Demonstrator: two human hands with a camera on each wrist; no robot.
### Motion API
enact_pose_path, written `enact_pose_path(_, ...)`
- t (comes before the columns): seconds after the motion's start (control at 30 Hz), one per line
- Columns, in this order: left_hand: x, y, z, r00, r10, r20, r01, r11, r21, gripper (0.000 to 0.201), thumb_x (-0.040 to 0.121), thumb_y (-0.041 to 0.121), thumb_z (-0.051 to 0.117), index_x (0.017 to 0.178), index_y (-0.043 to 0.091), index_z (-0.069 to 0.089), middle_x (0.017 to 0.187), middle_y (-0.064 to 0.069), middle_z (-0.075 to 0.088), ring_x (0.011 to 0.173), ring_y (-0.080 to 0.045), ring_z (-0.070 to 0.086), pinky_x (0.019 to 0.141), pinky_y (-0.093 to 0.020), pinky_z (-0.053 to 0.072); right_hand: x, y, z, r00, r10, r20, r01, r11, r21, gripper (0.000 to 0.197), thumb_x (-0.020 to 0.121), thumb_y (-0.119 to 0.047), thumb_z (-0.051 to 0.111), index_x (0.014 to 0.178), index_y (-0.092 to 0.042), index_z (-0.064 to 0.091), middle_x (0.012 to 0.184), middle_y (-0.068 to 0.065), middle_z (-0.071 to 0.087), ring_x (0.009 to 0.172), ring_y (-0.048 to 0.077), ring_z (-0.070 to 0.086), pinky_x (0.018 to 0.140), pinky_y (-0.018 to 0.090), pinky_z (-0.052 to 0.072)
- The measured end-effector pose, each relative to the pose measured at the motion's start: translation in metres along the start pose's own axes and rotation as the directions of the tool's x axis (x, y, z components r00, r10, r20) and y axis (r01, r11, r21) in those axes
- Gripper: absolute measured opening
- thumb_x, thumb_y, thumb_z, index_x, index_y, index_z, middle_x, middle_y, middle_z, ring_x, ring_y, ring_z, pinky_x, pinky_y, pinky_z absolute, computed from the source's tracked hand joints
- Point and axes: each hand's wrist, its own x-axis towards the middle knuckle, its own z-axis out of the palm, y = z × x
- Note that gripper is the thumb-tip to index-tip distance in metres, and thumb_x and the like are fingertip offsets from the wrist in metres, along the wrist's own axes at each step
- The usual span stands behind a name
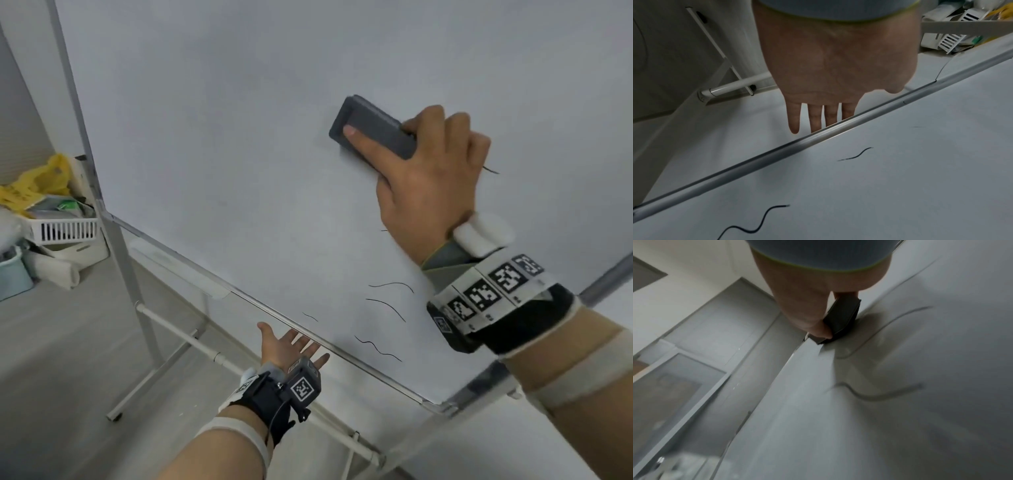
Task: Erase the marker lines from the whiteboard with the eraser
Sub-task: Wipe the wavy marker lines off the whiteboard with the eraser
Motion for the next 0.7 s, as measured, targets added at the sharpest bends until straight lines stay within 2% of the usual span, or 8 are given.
enact_pose_path(0.13,0.007,0.003,-0.004,1.0,0.004,0.005,-0.004,1.0,0.009,0.105,0.078,0.09,0.02,0.158,0.022,0.017,0.166,-0.007,0.016,0.149,-0.034,0.025,0.112,-0.063,0.03,-0.065,-0.032,0.031,0.973,-0.174,0.152,0.168,0.984,0.051,0.075,0.078,-0.007,0.056,0.143,-0.044,0.052,0.11,0.011,0.044,0.093,0.029,0.038,0.077,0.042,0.027)
enact_pose_path(0.23,0.018,0.004,-0.013,0.999,0.015,0.034,-0.016,1.0,0.021,0.112,0.073,0.094,0.021,0.155,0.018,0.03,0.159,-0.012,0.034,0.14,-0.036,0.042,0.106,-0.063,0.039,-0.161,-0.066,0.06,0.815,-0.431,0.387,0.369,0.901,0.226,0.065,0.073,-0.014,0.069,0.134,-0.036,0.062,0.113,0.007,0.046,0.096,0.03,0.043,0.083,0.043,0.033)
enact_pose_path(0.33,0.027,0.004,-0.024,0.996,0.032,0.085,-0.035,0.999,0.031,0.116,0.071,0.095,0.02,0.139,0.009,0.054,0.141,-0.017,0.057,0.118,-0.035,0.061,0.099,-0.056,0.048,-0.218,-0.081,0.067,0.666,-0.536,0.519,0.44,0.844,0.307,0.052,0.066,-0.024,0.082,0.116,-0.032,0.07,0.109,0.004,0.055,0.095,0.031,0.05,0.087,0.042,0.034)
enact_pose_path(0.37,0.03,0.005,-0.027,0.996,0.037,0.087,-0.04,0.999,0.023,0.116,0.071,0.095,0.019,0.137,0.008,0.056,0.138,-0.016,0.06,0.113,-0.034,0.064,0.097,-0.055,0.049,-0.221,-0.082,0.069,0.662,-0.546,0.513,0.444,0.838,0.317,0.049,0.067,-0.025,0.08,0.114,-0.033,0.07,0.109,0.004,0.055,0.095,0.031,0.051,0.088,0.042,0.034)
enact_pose_path(0.43,0.032,0.007,-0.031,0.995,0.046,0.083,-0.048,0.999,0.019,0.114,0.072,0.095,0.019,0.141,0.009,0.053,0.136,-0.015,0.061,0.116,-0.034,0.062,0.1,-0.054,0.048,-0.208,-0.081,0.067,0.73,-0.529,0.434,0.428,0.848,0.314,0.042,0.077,-0.022,0.066,0.118,-0.034,0.069,0.109,0.004,0.054,0.095,0.031,0.051,0.088,0.042,0.034)
enact_pose_path(0.57,0.033,0.007,-0.035,0.999,0.03,0.042,-0.031,1.0,0.006,0.11,0.075,0.093,0.021,0.156,0.018,0.026,0.158,-0.015,0.035,0.135,-0.039,0.047,0.109,-0.06,0.037,-0.171,-0.082,0.063,0.833,-0.371,0.41,0.3,0.926,0.229,0.061,0.087,-0.017,0.034,0.141,-0.038,0.054,0.113,0.006,0.044,0.097,0.031,0.045,0.089,0.045,0.035)
enact_pose_path(0.63,0.033,0.008,-0.036,0.999,0.02,0.044,-0.02,1.0,-0.005,0.112,0.073,0.093,0.02,0.155,0.017,0.027,0.157,-0.015,0.036,0.133,-0.039,0.049,0.109,-0.059,0.037,-0.173,-0.085,0.066,0.829,-0.395,0.396,0.328,0.917,0.227,0.06,0.088,-0.017,0.036,0.142,-0.036,0.053,0.111,0.006,0.045,0.095,0.031,0.045,0.088,0.045,0.035)
enact_pose_path(0.7,0.032,0.008,-0.039,0.998,0.008,0.069,-0.009,1.0,0.015,0.115,0.071,0.095,0.019,0.148,0.013,0.043,0.145,-0.014,0.053,0.127,-0.036,0.056,0.108,-0.056,0.04,-0.19,-0.091,0.068,0.769,-0.498,0.402,0.418,0.866,0.273,0.052,0.086,-0.019,0.05,0.136,-0.032,0.06,0.11,0.005,0.052,0.095,0.031,0.049,0.087,0.044,0.037)
